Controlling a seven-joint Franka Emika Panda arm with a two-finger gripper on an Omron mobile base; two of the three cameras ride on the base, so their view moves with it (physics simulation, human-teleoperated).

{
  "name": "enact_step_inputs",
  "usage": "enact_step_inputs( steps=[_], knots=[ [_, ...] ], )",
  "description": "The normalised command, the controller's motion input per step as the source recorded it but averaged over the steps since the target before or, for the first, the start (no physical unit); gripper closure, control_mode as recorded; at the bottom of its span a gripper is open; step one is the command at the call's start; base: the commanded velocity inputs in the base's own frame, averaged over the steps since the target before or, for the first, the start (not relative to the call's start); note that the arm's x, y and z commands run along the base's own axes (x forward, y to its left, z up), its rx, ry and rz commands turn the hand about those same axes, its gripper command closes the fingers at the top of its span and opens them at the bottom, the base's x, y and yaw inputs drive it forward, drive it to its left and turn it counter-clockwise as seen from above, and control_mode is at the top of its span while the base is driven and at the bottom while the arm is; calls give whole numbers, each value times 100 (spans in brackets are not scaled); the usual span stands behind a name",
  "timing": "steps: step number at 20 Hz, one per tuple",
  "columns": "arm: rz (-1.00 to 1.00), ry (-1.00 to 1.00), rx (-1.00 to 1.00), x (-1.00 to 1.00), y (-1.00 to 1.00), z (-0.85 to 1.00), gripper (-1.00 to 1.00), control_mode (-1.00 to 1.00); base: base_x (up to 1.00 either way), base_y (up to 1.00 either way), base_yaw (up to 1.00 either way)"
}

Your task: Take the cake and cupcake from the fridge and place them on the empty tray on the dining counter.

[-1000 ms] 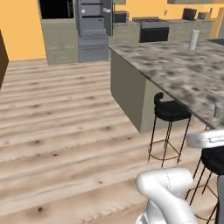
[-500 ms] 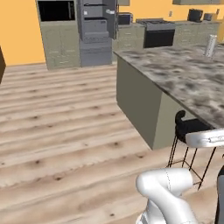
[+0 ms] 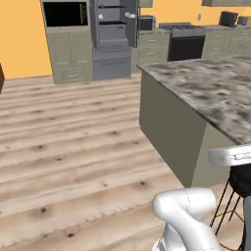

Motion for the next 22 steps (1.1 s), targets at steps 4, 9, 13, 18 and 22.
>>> enact_step_inputs(
  steps=[4, 9, 13, 18, 22],
  knots=[
    [0, 0, 0, 0, 0, 0, -100, 100, 100, 7, 0],
    [0, 0, 0, 0, 0, 0, -100, 100, 100, 6, 0],
    [0, 0, 0, 0, 0, 0, -100, 100, 100, 6, 0],
    [0, 0, 0, 0, 0, 0, -100, 100, 100, 0, 0],
    [0, 0, 0, 0, 0, 0, -100, 100, 100, 0, 0]
  ],
)
